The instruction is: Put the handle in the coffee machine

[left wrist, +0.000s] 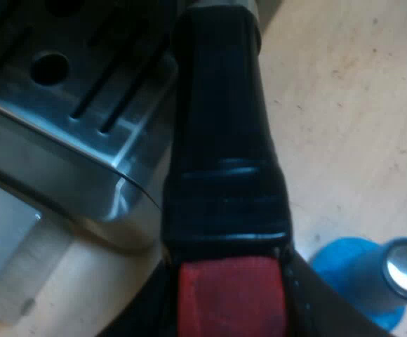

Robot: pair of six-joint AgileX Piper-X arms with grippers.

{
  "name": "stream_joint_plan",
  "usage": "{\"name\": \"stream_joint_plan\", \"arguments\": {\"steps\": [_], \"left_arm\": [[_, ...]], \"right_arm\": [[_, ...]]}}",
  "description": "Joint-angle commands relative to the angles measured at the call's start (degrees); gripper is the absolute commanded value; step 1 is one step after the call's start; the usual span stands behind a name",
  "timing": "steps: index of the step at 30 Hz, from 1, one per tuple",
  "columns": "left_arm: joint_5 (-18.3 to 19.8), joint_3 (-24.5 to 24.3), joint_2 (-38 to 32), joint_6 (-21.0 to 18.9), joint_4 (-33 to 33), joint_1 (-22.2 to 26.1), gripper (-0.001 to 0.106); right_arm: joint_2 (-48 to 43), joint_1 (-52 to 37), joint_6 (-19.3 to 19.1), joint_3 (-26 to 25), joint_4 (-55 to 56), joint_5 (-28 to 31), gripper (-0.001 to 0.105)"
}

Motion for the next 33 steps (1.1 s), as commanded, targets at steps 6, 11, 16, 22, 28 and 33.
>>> {"name": "stream_joint_plan", "arguments": {"steps": [6, 11, 16, 22, 28, 33], "left_arm": [[3.77, -0.97, 3.38, 0.26, -6.23, -0.03, 0.0], [4.25, -0.97, 5.22, 0.26, -8.59, -0.03, 0.0], [5.32, -2.23, 6.78, 0.26, -8.58, -0.03, 0.0], [6.31, -4.45, 8.2, -1.46, -8.68, -0.03, 0.0], [7.15, -5.43, 9.49, -2.32, -8.72, -0.03, 0.0], [7.45, -6.6, 9.47, -2.67, -9.11, -0.03, 0.0]], "right_arm": [[12.29, 0.05, -9.84, -0.02, -23.73, 8.14, 0.044], [18.64, 0.05, -9.73, -0.02, -33.17, 14.91, 0.044], [23.63, 0.05, -9.73, -0.02, -40.91, 17.31, 0.044], [28.48, -1.51, -9.73, -0.02, -49.58, 17.59, 0.044], [31.1, -4.67, -11.14, -3.37, -51.37, 15.48, 0.044], [32.06, -6.05, -13.59, -5.89, -50.83, 14.06, 0.044]]}}
